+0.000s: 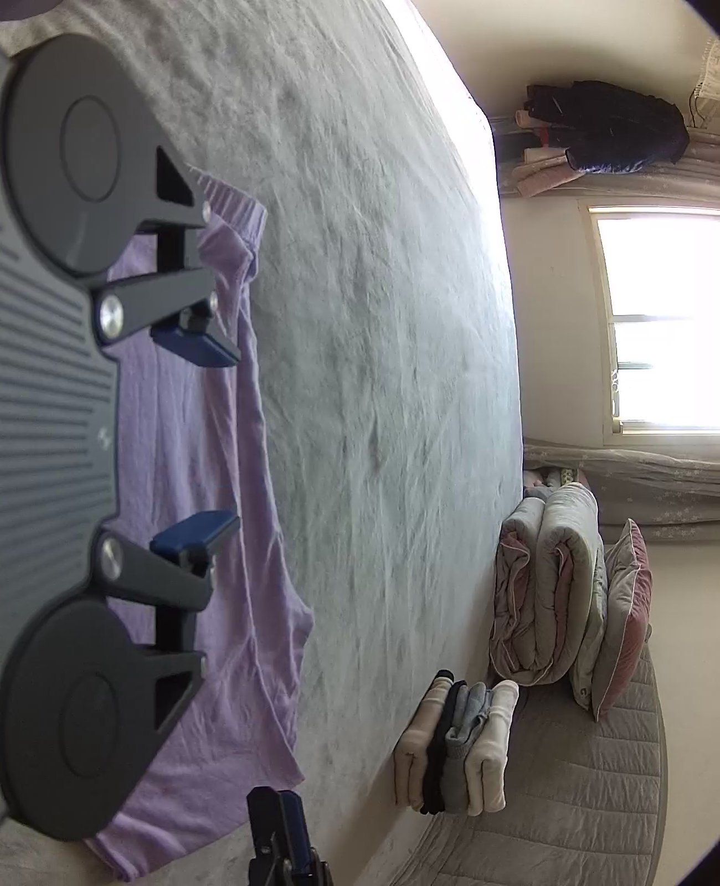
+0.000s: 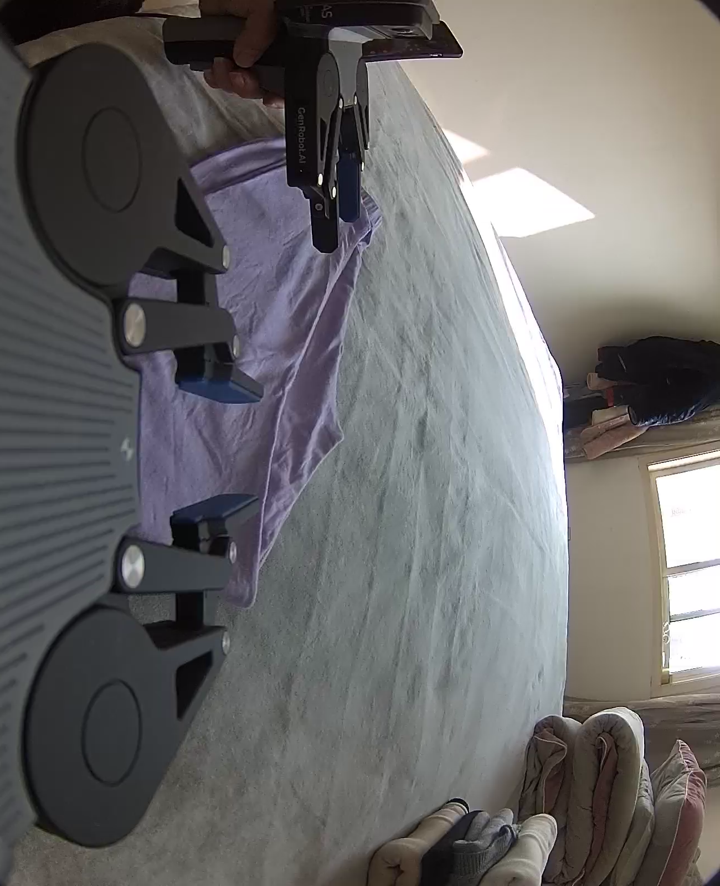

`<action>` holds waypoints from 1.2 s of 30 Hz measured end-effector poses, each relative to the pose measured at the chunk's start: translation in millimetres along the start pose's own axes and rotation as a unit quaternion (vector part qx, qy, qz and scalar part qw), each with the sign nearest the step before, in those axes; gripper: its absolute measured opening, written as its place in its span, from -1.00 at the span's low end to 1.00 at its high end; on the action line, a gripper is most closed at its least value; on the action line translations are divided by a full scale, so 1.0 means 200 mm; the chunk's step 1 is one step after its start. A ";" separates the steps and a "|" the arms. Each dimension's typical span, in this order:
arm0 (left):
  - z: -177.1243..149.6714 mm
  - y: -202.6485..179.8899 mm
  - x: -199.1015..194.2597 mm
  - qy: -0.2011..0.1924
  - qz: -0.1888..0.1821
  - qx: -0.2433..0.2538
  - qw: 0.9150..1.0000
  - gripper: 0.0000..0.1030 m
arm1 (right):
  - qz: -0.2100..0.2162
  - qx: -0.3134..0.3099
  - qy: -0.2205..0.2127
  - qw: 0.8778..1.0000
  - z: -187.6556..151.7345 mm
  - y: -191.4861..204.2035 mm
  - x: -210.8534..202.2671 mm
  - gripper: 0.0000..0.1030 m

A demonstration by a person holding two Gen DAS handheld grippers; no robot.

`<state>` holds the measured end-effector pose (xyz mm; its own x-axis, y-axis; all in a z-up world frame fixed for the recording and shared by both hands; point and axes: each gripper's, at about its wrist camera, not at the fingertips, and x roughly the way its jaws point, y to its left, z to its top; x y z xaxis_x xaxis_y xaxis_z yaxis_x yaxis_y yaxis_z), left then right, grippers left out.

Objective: Fold clothes

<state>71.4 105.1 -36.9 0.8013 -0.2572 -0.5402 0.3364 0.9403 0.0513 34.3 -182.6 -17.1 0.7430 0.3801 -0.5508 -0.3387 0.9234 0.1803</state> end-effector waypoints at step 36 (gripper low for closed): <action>-0.26 -0.57 -0.38 0.011 0.000 0.022 1.000 0.81 | 0.121 0.222 0.151 0.956 -0.24 -0.21 -0.24 0.55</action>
<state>-52.7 29.7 -45.2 0.7905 -0.2522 -0.5581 0.3580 0.9296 0.0871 -14.9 -242.1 -37.8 0.4506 0.6141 -0.6479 -0.1505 0.7676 0.6230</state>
